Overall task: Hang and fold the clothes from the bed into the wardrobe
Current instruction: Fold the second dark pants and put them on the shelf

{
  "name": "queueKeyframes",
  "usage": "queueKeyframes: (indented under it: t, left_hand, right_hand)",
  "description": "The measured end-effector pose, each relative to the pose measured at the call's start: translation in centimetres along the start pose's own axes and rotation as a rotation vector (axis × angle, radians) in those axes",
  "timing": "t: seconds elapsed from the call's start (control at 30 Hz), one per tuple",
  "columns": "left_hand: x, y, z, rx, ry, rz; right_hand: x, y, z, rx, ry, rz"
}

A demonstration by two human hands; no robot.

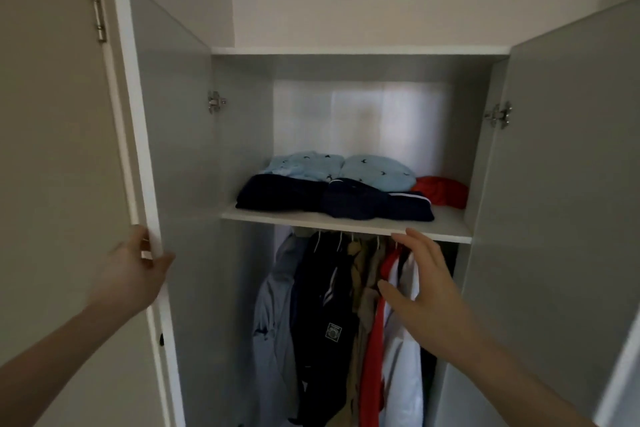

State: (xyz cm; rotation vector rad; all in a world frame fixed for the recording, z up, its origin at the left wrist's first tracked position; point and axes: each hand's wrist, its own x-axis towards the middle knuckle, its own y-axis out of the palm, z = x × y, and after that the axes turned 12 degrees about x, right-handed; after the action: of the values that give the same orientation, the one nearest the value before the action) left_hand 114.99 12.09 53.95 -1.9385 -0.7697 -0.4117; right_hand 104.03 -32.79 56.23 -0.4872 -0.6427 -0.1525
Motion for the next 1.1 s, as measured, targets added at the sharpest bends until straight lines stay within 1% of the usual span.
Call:
queueKeyframes:
  t: [0.03,0.1,0.23,0.3,0.4,0.5,0.6,0.7,0.77,0.87,1.0,1.1]
  left_hand:
    - [-0.6,0.4,-1.2,0.012,0.039,-0.015]
    - [-1.7,1.6,-3.6,0.0,0.09,0.02]
    - [-2.7,4.8,-8.1,-0.049,0.084,0.13]
    - [-2.9,6.1,-10.5,-0.091,0.097,0.18]
    - [-2.4,8.0,-13.6,-0.125,0.168,0.229]
    - [-1.7,10.0,-16.0,-0.13,0.236,0.331]
    - [-0.7,12.2,-17.5,-0.081,0.367,0.417]
    - [0.6,13.5,-19.3,0.024,0.553,0.584]
    - [1.1,13.9,-20.6,0.102,0.638,0.649]
    - [1.8,14.5,-21.6,0.169,0.728,0.585]
    - [4.1,15.3,-21.3,0.251,0.706,0.555]
    - [6.1,16.0,-20.5,0.303,0.674,0.575]
  right_hand:
    - [-0.2,-0.9,0.0,-0.008,-0.005,-0.035]
    - [-0.6,-2.7,0.0,-0.036,-0.015,-0.097]
    - [-1.8,-6.3,0.0,-0.111,-0.015,-0.226]
    - [-2.6,-8.1,0.1,-0.18,-0.031,-0.308]
    - [-3.5,-10.8,0.1,-0.317,-0.073,-0.442]
    - [-4.2,-13.2,-0.2,-0.402,-0.068,-0.543]
    - [-4.6,-15.2,-1.0,-0.465,-0.023,-0.597]
    - [-4.8,-16.0,-1.9,-0.504,-0.019,-0.607]
    - [-4.7,-15.9,-2.2,-0.474,-0.018,-0.652]
    - [-4.3,-15.1,-2.5,-0.417,-0.009,-0.712]
    - [-3.9,-12.9,-2.9,-0.456,0.003,-0.726]
    - [-3.2,-10.1,-2.8,-0.469,-0.042,-0.72]
